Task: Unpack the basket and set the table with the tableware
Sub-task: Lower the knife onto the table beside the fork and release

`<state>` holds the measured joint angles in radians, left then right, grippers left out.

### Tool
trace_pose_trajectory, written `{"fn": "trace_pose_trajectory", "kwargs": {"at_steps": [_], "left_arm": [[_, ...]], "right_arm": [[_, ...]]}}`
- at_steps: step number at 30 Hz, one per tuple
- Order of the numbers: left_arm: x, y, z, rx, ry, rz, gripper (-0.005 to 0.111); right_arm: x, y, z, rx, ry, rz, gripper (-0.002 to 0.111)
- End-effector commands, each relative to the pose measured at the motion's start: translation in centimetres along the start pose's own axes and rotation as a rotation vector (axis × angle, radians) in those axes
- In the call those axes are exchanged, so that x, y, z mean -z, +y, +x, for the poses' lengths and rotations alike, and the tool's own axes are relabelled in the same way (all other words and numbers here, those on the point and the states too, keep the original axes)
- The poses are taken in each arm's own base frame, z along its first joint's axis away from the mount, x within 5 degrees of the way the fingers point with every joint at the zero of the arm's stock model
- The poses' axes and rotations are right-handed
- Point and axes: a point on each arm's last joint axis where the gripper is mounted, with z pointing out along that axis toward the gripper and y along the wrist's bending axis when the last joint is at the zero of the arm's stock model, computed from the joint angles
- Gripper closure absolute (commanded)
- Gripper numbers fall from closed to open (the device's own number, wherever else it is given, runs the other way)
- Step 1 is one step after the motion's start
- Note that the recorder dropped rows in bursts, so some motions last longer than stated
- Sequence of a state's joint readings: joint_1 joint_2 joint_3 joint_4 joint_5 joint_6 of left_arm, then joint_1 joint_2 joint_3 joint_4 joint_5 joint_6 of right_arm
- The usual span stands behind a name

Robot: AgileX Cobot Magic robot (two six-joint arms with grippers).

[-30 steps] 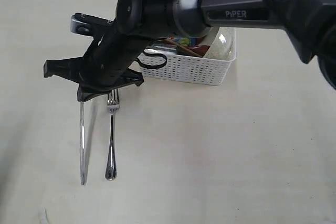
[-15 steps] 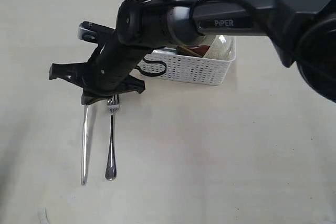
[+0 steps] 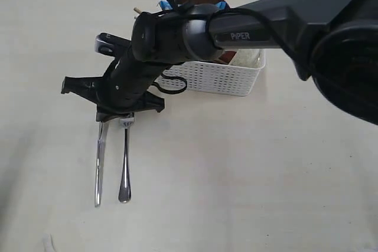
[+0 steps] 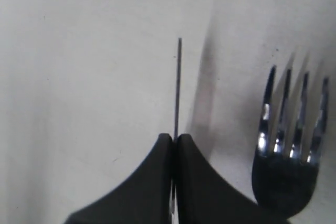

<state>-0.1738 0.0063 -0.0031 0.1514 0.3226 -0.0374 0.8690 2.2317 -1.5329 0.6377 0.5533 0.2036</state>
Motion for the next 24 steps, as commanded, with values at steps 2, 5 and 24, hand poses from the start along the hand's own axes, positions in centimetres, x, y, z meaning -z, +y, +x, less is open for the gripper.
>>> {"fn": "trace_pose_trajectory", "kwargs": {"at_steps": [2,5,24], "left_arm": [[0.02,-0.01,0.09,0.001,-0.002,0.0,0.107],[0.02,-0.01,0.09,0.001,-0.002,0.0,0.107],[0.02,-0.01,0.09,0.001,-0.002,0.0,0.107]], "right_arm": [[-0.76,-0.74,-0.08,-0.031,0.004,0.017,0.109],[-0.92,-0.85,-0.03,-0.034,0.008,0.02,0.109],[-0.89,-0.84,-0.01,-0.03,0.014,0.023,0.1]]}}
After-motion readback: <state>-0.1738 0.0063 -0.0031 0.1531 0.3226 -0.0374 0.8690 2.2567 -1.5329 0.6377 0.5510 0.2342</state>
